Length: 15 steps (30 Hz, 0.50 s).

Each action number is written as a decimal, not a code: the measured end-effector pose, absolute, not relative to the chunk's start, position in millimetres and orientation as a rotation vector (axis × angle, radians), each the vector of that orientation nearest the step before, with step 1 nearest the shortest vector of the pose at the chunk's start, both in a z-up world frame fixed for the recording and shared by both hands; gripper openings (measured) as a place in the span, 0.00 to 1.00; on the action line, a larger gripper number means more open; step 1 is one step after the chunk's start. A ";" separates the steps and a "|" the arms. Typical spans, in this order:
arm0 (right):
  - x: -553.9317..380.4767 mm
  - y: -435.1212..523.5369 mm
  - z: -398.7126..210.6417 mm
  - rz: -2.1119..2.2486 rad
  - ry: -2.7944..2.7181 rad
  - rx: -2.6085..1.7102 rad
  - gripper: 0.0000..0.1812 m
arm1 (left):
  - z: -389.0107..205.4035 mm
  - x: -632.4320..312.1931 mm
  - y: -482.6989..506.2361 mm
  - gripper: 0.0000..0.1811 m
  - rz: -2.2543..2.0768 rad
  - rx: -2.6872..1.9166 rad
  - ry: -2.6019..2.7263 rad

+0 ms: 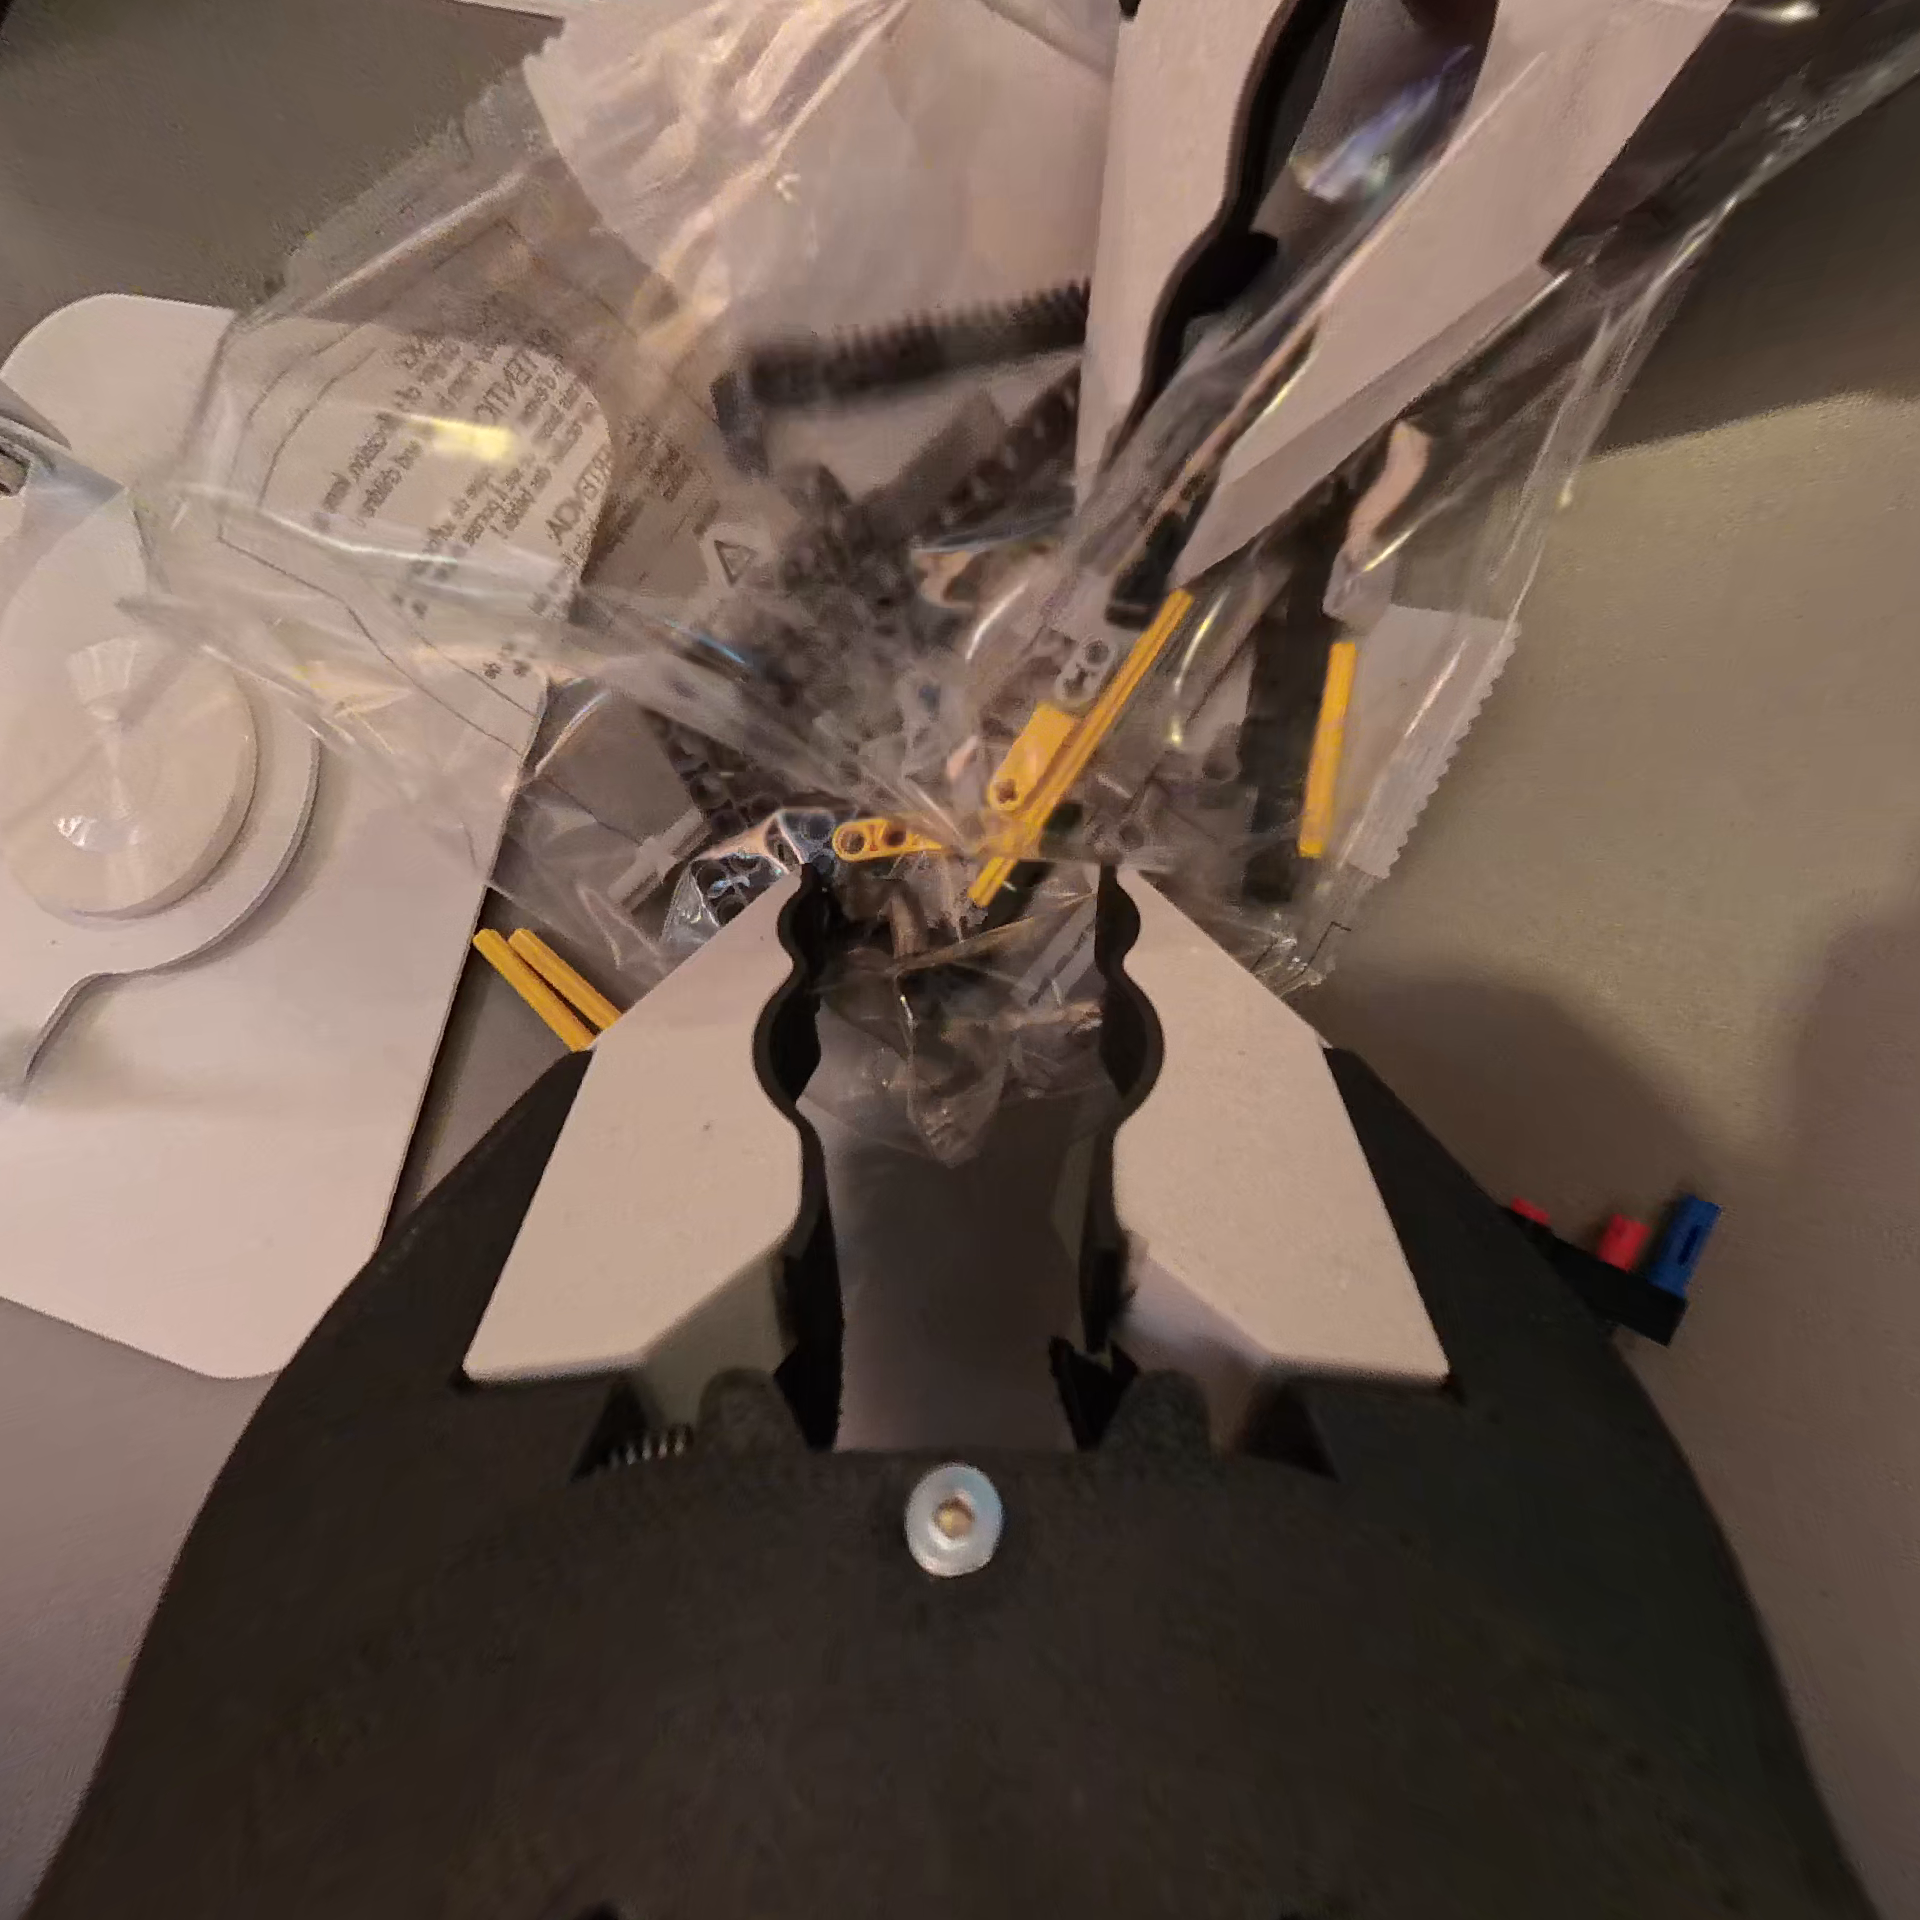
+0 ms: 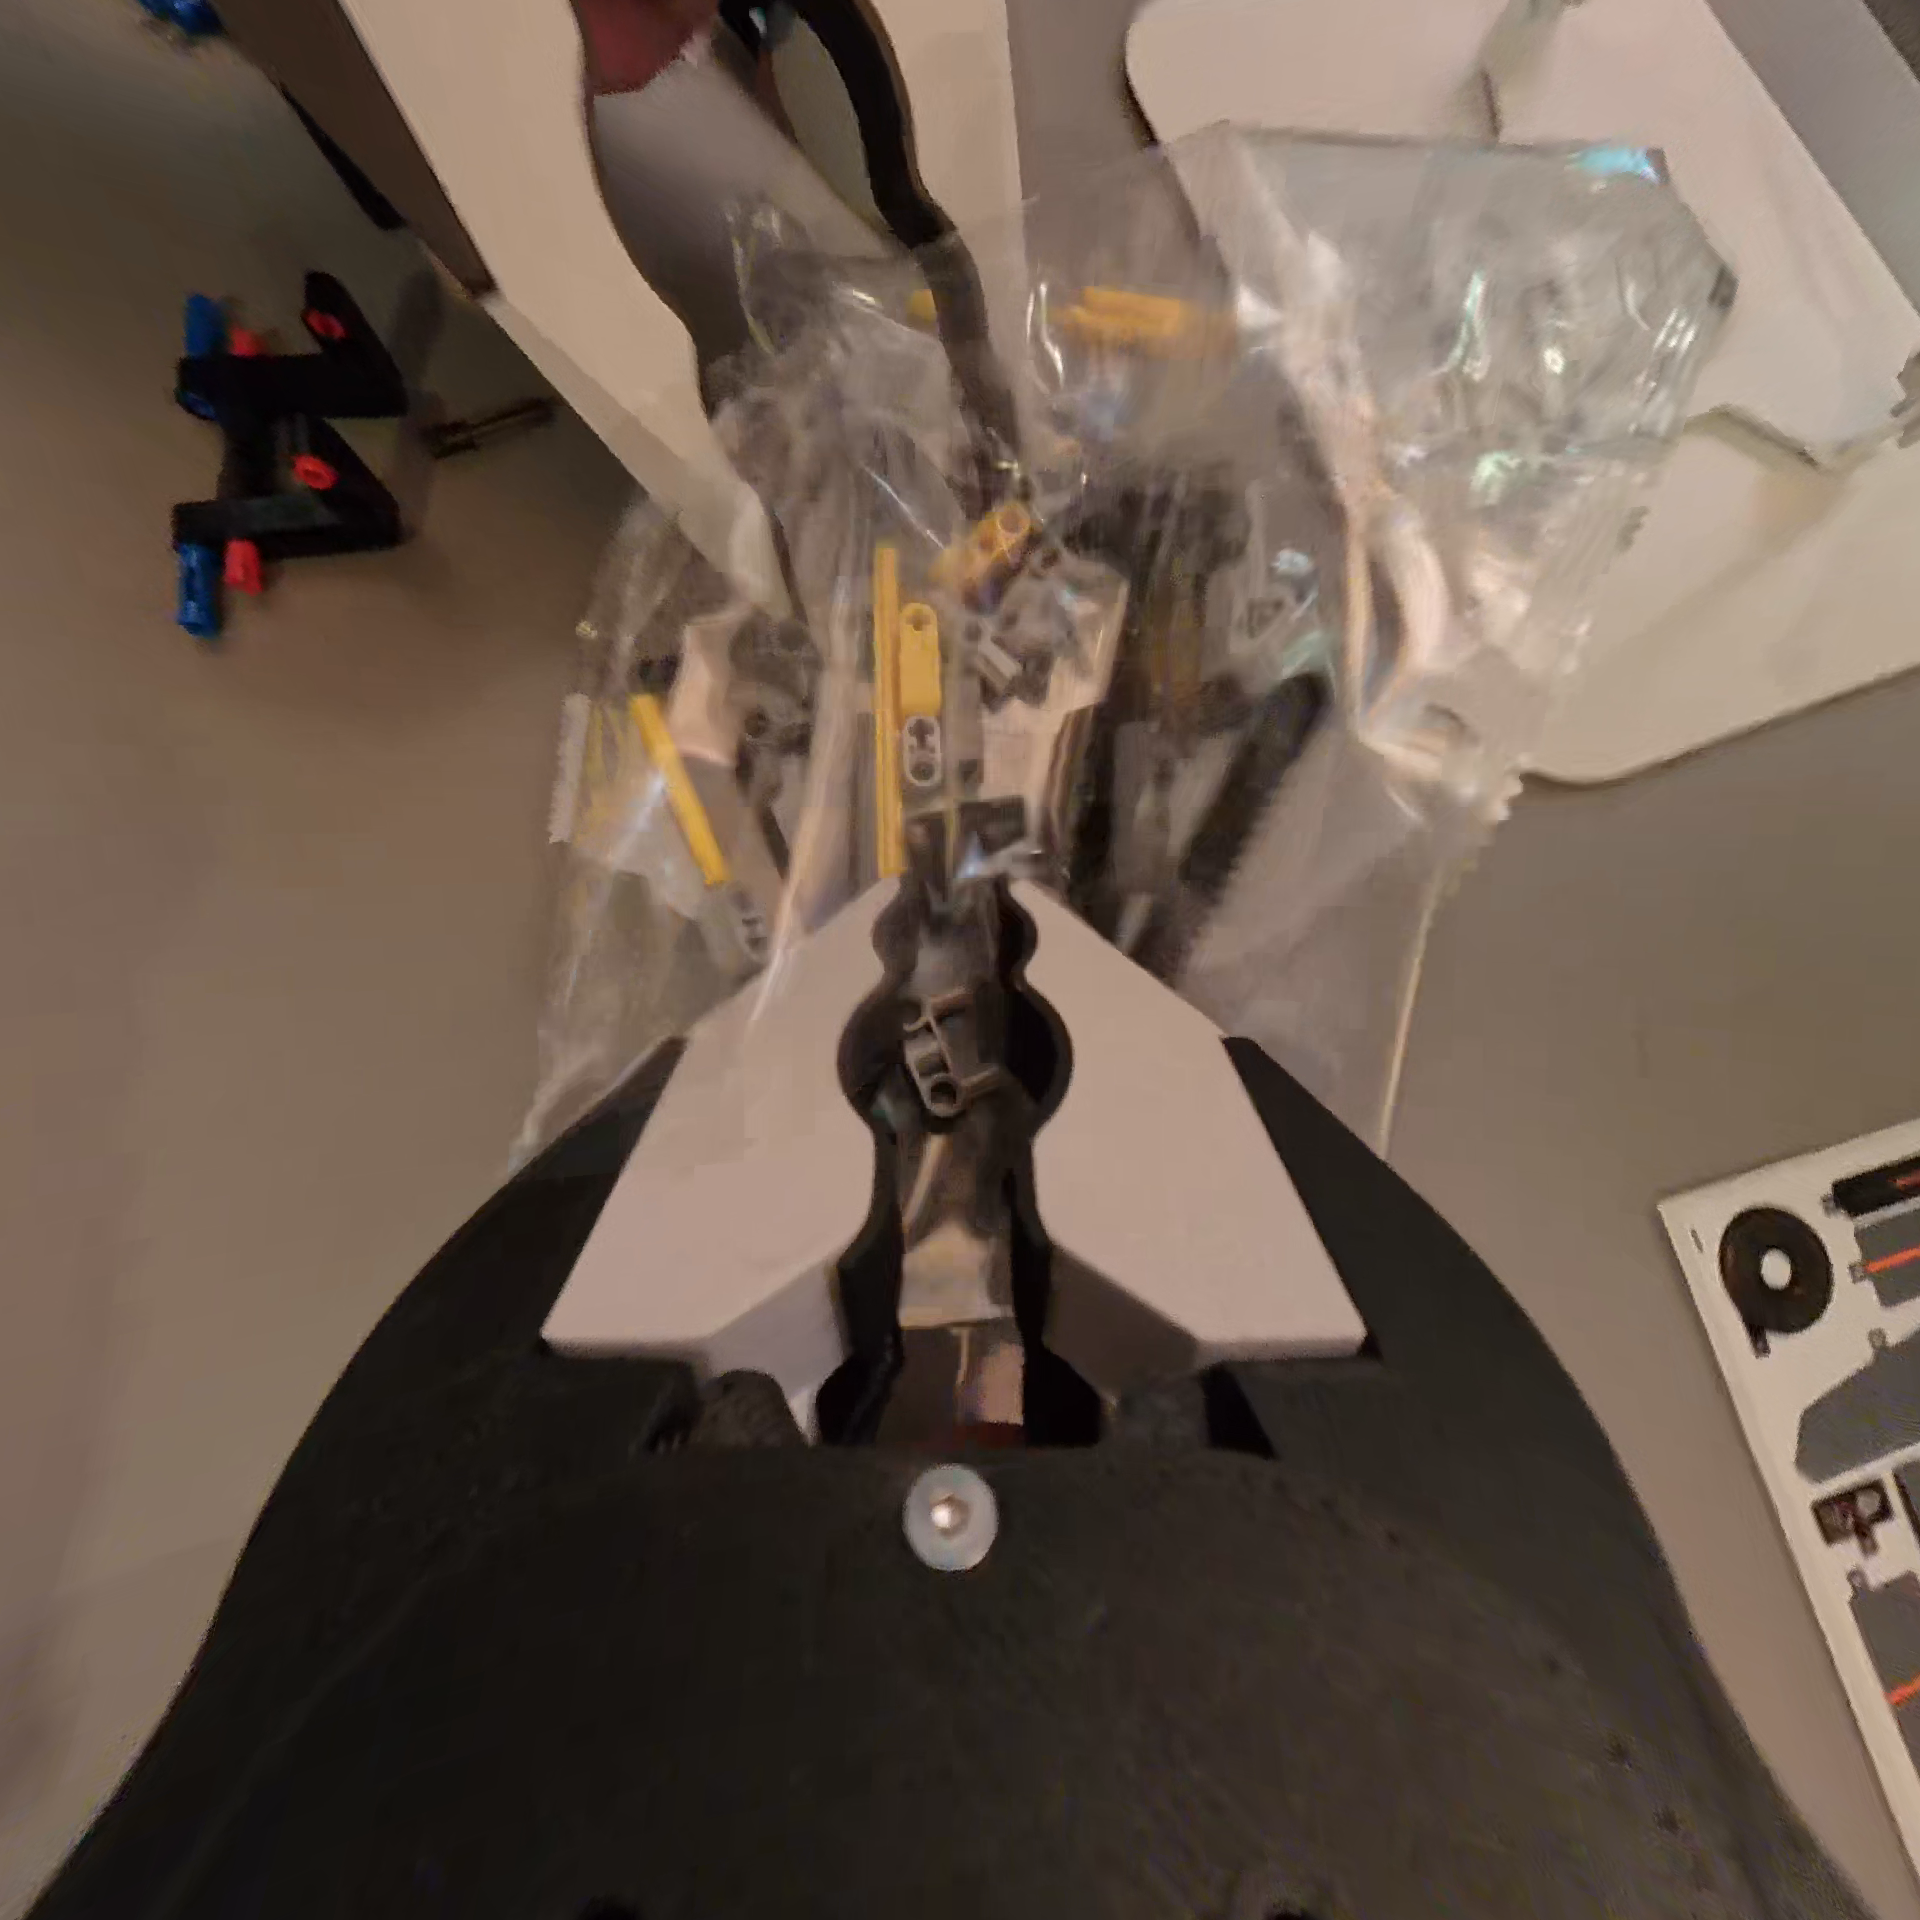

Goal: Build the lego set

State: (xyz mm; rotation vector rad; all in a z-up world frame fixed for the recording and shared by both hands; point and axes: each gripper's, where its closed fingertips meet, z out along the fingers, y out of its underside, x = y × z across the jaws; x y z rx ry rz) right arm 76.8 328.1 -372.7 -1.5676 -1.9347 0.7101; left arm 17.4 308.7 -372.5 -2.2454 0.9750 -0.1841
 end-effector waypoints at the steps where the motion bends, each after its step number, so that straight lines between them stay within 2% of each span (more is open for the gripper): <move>1: 77.1 329.0 -372.9 0.716 -1.917 -1.579 0.07 | -372.5 17.5 308.7 0.28 -0.184 -2.246 0.975; 15: 81.8 325.9 -369.6 0.795 -1.931 -1.605 0.02 | -372.5 17.4 308.7 0.28 -0.185 -2.246 0.967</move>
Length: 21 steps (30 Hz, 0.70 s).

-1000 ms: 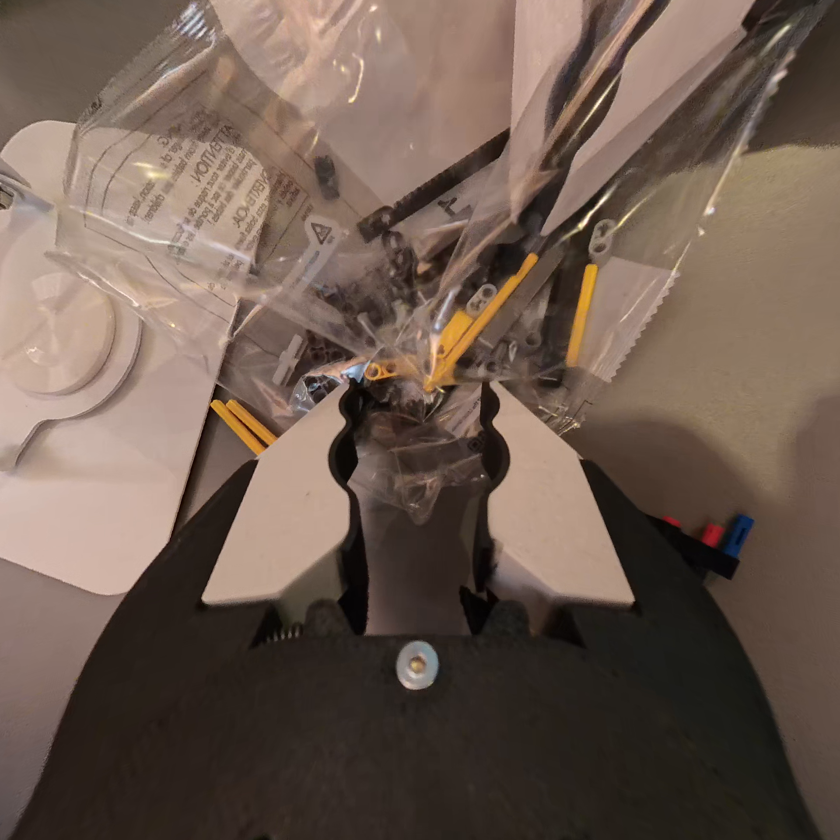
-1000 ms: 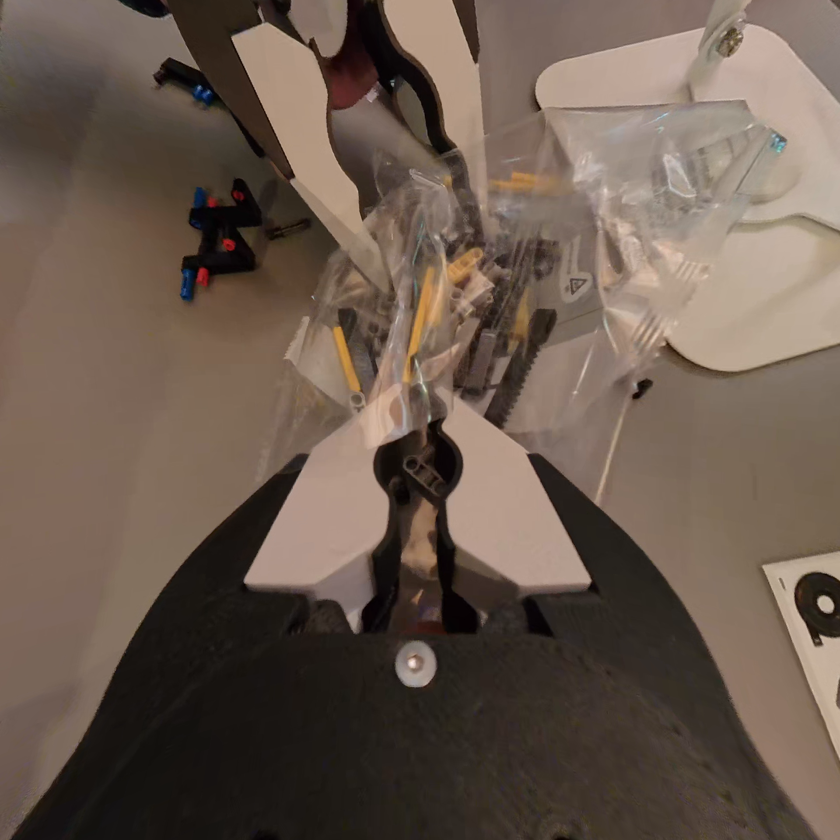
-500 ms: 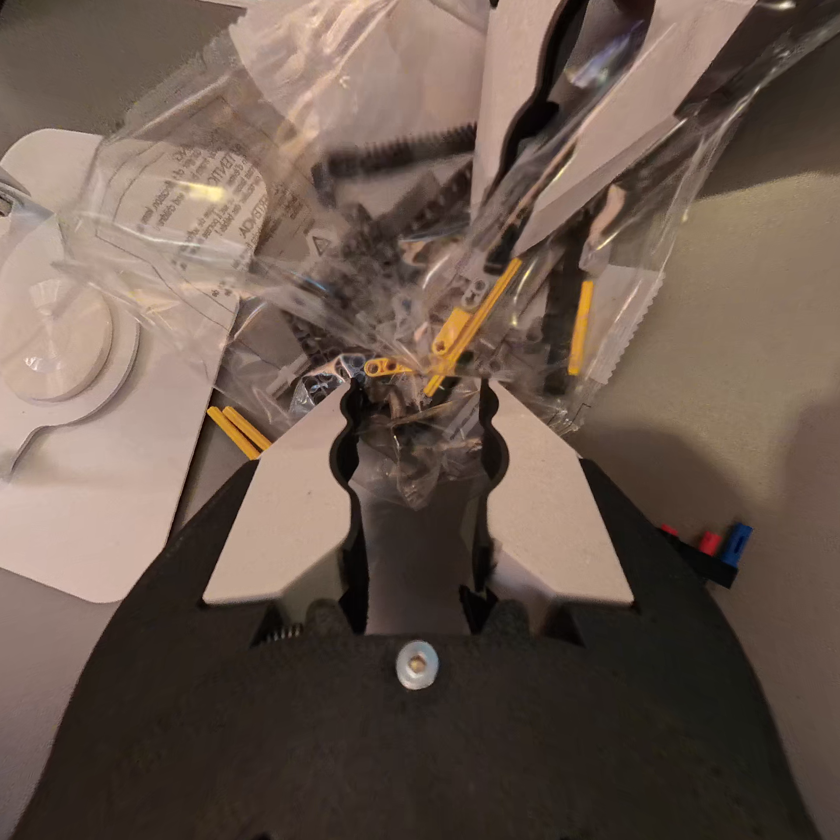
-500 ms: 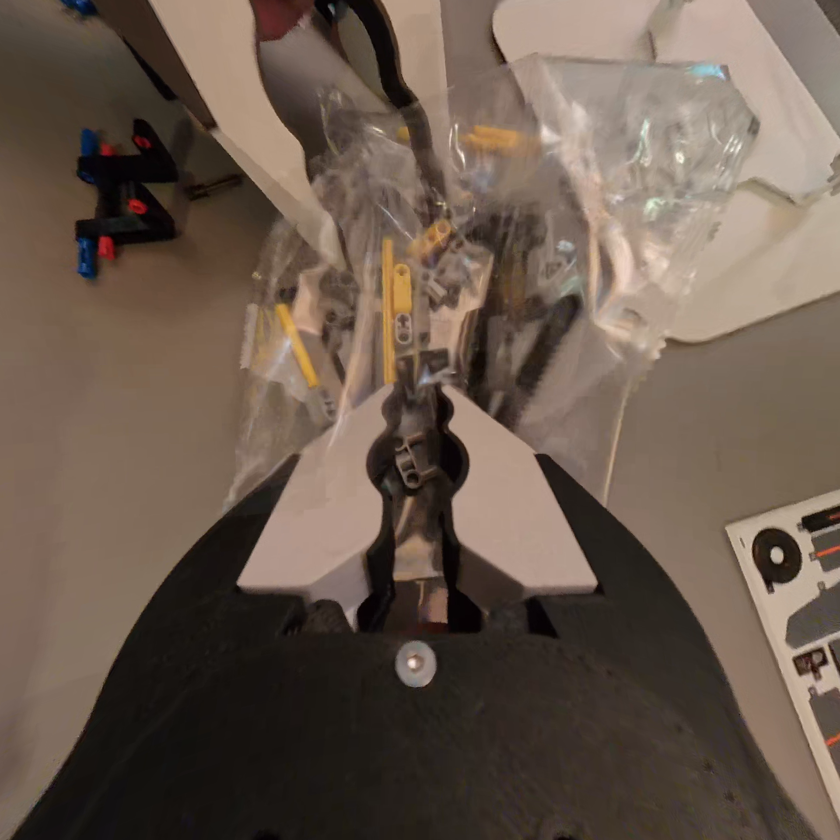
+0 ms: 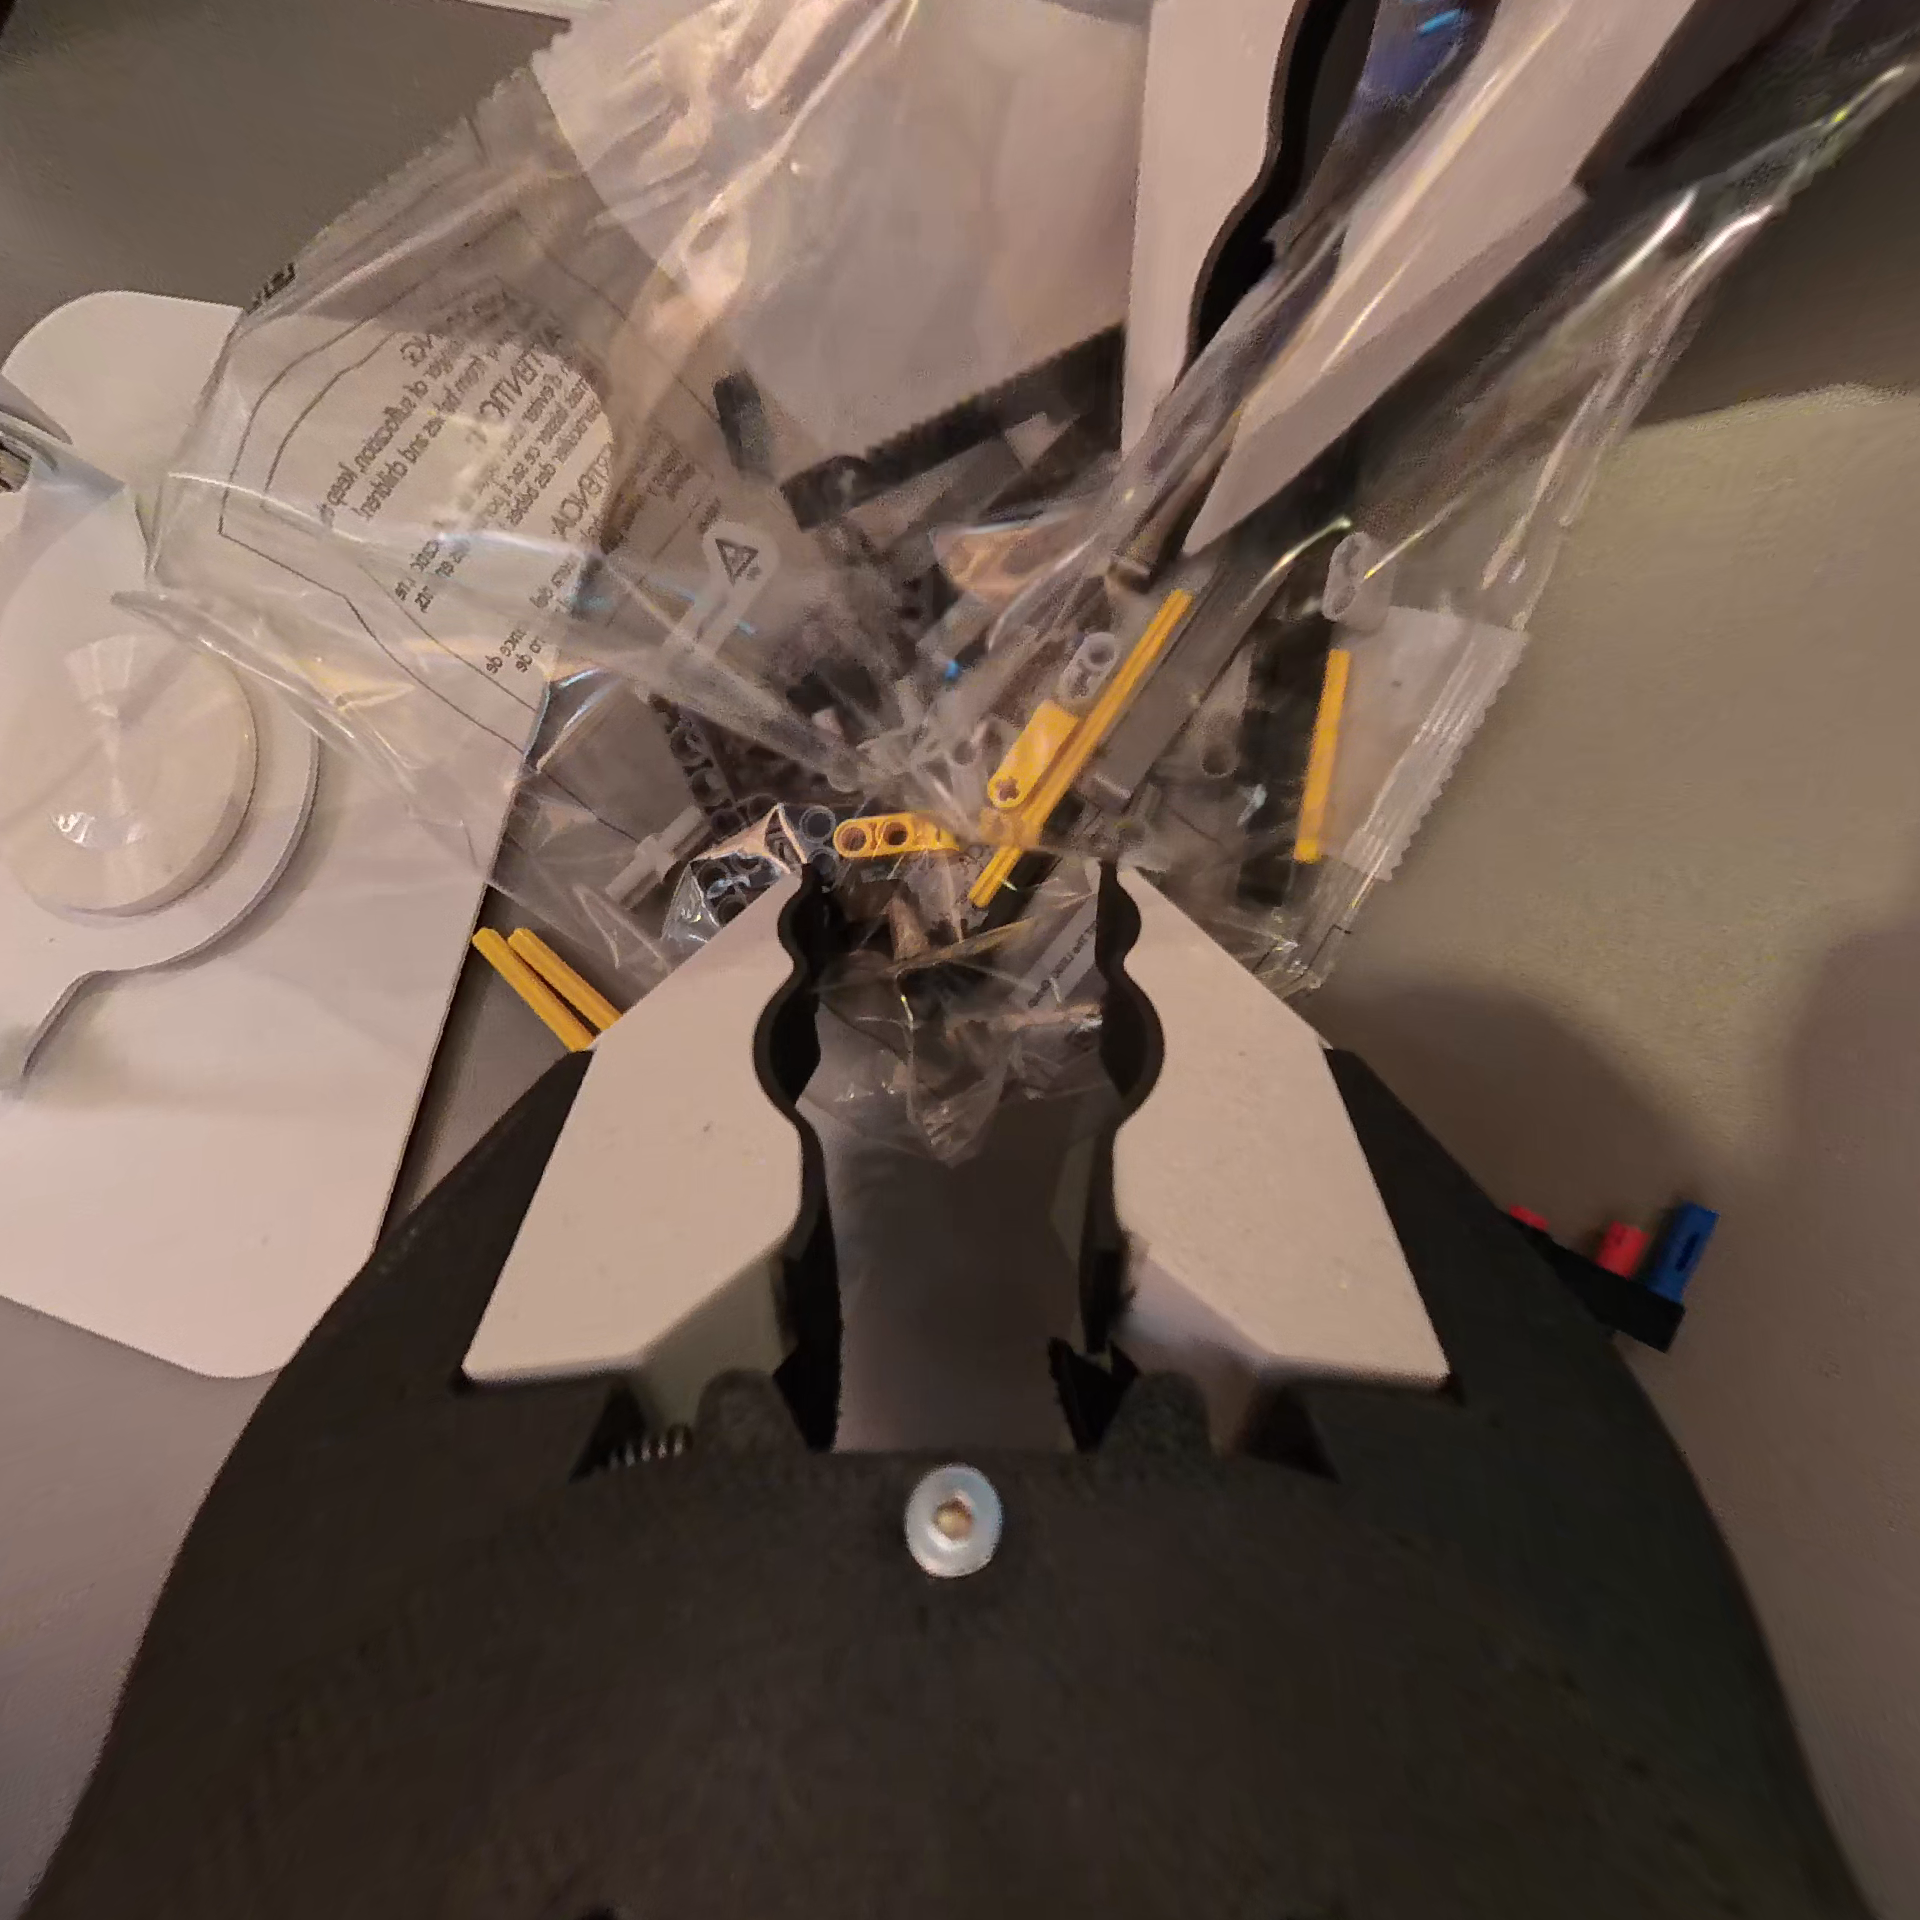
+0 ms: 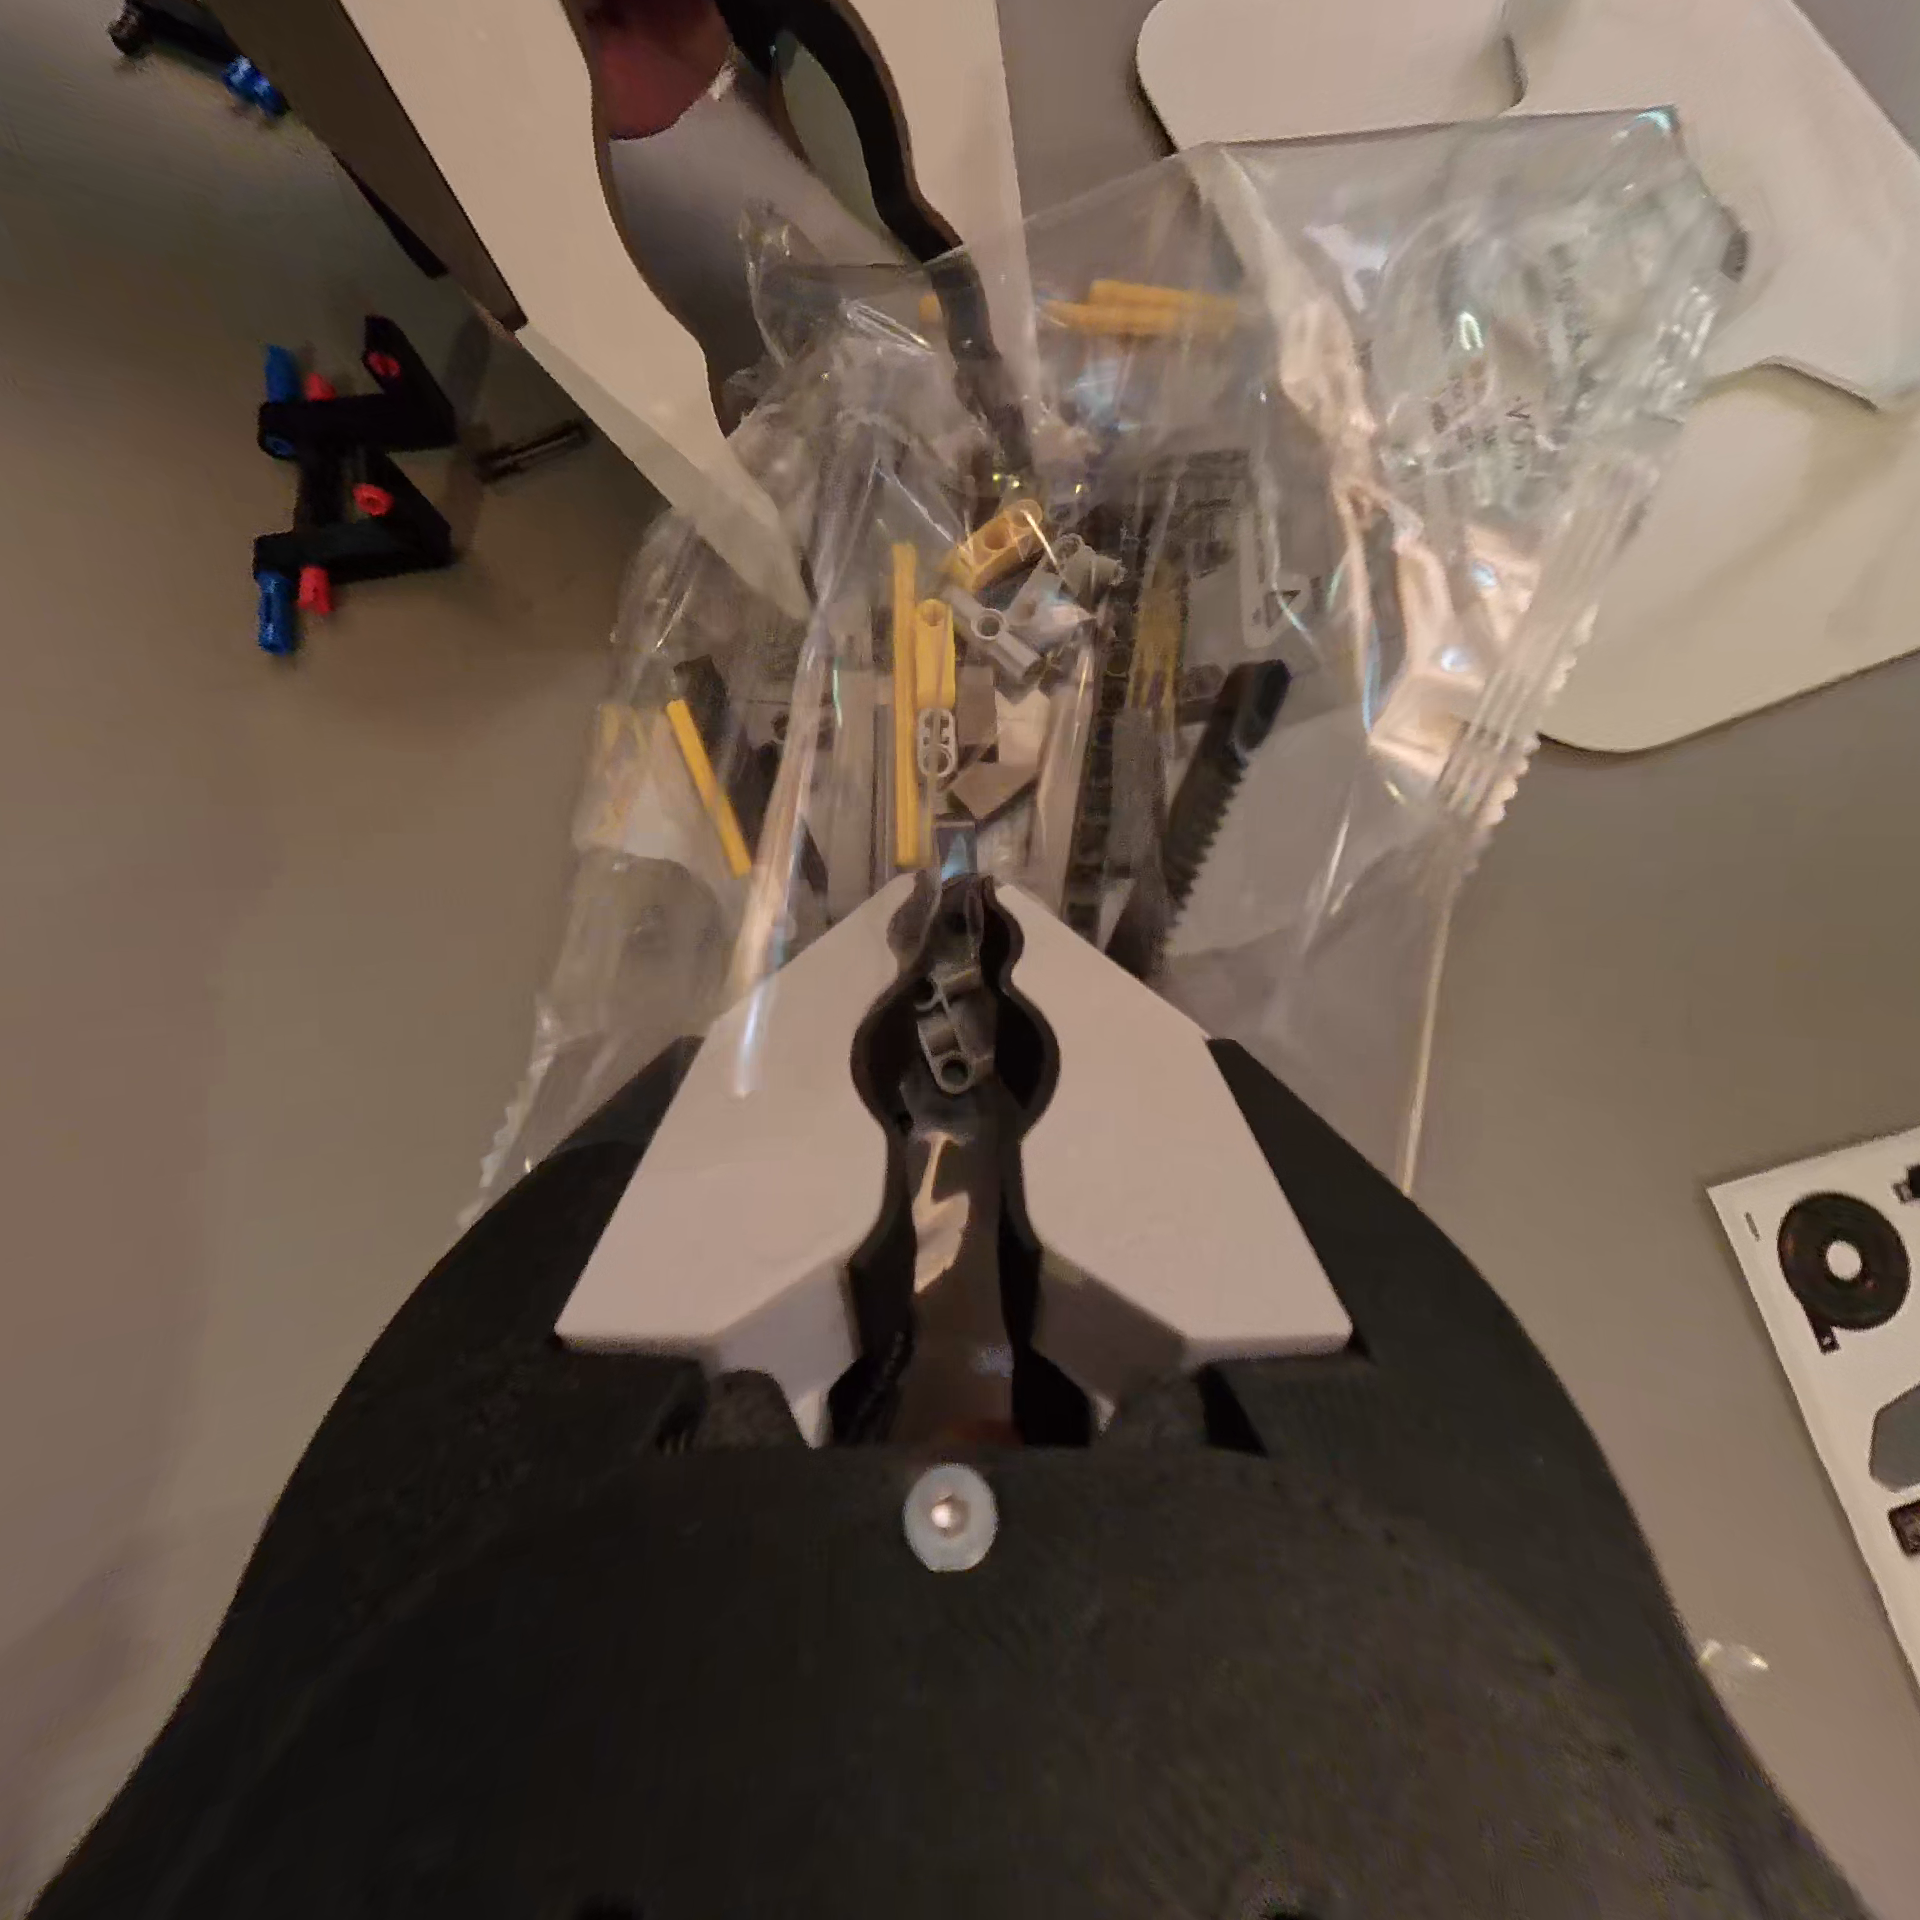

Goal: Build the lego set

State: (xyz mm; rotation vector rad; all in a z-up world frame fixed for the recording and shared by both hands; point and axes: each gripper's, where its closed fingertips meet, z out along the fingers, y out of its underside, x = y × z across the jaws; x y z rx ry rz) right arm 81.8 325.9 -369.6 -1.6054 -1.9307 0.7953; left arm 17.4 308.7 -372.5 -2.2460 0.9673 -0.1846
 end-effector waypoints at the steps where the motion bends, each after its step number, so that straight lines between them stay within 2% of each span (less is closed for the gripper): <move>1: 84.5 327.5 -368.1 0.799 -1.916 -1.614 0.02 | -372.4 17.3 308.7 0.28 -0.185 -2.246 0.965; 21: 188.8 348.7 -331.2 0.852 -1.590 -1.792 0.02 | -372.0 12.8 313.7 0.30 -0.134 -2.301 0.896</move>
